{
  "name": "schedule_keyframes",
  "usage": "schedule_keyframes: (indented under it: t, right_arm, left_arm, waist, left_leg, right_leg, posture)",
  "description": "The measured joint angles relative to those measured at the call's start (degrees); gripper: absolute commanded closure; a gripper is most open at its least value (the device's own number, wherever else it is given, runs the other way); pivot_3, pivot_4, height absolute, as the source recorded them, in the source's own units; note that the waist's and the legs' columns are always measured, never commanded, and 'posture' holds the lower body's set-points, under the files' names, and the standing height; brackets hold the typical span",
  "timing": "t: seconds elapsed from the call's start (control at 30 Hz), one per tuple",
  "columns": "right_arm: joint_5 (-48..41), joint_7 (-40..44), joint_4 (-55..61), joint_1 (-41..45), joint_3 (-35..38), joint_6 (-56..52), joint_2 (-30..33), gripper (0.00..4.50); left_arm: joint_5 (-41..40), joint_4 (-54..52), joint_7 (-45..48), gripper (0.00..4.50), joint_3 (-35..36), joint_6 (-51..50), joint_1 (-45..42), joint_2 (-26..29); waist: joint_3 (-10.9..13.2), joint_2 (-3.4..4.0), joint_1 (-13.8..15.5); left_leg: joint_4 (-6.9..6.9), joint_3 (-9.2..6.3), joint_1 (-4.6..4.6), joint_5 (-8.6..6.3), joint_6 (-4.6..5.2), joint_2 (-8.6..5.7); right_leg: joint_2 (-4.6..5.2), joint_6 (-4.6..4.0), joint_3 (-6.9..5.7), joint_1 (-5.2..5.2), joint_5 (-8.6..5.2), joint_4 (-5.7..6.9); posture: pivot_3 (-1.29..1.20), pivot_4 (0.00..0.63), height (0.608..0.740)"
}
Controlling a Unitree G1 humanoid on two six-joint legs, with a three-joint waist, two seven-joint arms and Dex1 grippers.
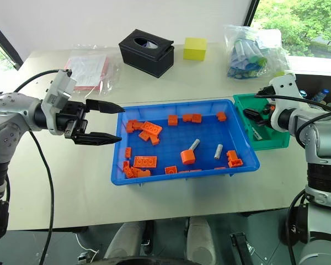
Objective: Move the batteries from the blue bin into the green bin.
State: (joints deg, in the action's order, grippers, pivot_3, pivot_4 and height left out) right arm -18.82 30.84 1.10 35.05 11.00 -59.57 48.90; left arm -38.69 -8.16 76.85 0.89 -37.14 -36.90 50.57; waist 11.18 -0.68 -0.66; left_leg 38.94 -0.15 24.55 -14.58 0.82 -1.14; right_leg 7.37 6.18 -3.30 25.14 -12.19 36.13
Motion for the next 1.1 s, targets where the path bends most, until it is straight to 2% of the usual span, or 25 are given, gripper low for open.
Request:
schedule_keyframes:
  t: [0.1,0.2,0.27,0.37,0.57,0.77,1.1]
  right_arm:
    - [-0.9,6.5,1.0,3.7,-2.6,5.3,1.5,0.54]
    - [-2.6,16.7,1.9,6.9,-6.7,11.8,2.1,0.54]
    - [-2.1,25.6,0.6,8.2,-12.5,18.7,2.1,0.54]
    - [0.8,35.9,-5.4,10.6,-19.9,29.6,0.9,0.54]
    - [9.2,51.3,-21.1,18.5,-29.3,48.7,-2.5,0.54]
    - [15.7,58.7,-31.5,20.0,-34.4,62.8,-5.6,0.54]
    - [22.1,59.7,-43.9,20.7,-35.6,76.7,-11.0,0.54]
  left_arm:
    - [0.4,0.3,0.4,0.0,-0.1,0.0,-0.1,0.0]
    - [0.7,0.6,0.6,0.0,-0.1,0.0,-1.5,-0.1]
    - [0.8,0.8,0.8,0.0,-0.2,0.1,-2.2,-0.1]
    - [1.1,1.0,0.8,0.0,-0.2,0.1,-2.3,-0.4]
    - [0.9,-0.5,0.6,0.0,0.0,-0.3,-1.8,0.2]
    - [-0.1,-3.4,0.4,0.0,0.8,-1.8,1.1,2.0]
    - [-2.4,-6.7,-1.3,0.0,2.8,-3.8,3.1,3.0]
  waist:
    - [0.0,0.02,-0.3]
    - [0.0,-0.01,-0.2]
    - [0.0,-0.02,-0.2]
    - [0.1,-0.07,0.0]
    - [0.2,-0.17,-0.3]
    - [0.2,-0.16,-0.3]
    - [0.2,-0.15,-0.2]
  left_leg:
    - [0.0,0.0,-0.01,0.0,0.0,0.02]
    - [0.0,-0.06,-0.02,0.0,0.0,0.04]
    - [0.0,-0.05,-0.02,0.0,0.0,0.03]
    - [0.07,-0.04,-0.01,0.0,0.0,0.0]
    - [0.07,-0.05,-0.01,0.01,-0.01,0.0]
    - [0.07,-0.03,-0.02,0.02,-0.04,0.0]
    - [0.09,-0.07,-0.04,0.07,-0.13,-0.02]
  right_leg:
    - [-0.01,0.0,0.0,0.01,0.0,0.0]
    - [-0.05,0.02,-0.02,-0.02,0.0,-0.01]
    - [-0.04,0.02,-0.01,-0.04,0.0,-0.02]
    - [-0.01,0.02,-0.01,-0.05,0.0,-0.01]
    - [-0.03,0.03,-0.01,-0.04,0.01,0.0]
    - [-0.02,0.03,0.0,-0.04,0.01,0.01]
    - [-0.02,0.02,0.0,-0.07,0.01,0.04]
  posture:
    - [0.0,0.15,0.692]
    - [0.0,0.15,0.692]
    - [0.0,0.15,0.692]
    - [0.0,0.15,0.692]
    - [0.0,0.15,0.692]
    - [0.0,0.15,0.692]
    - [0.0,0.15,0.692]
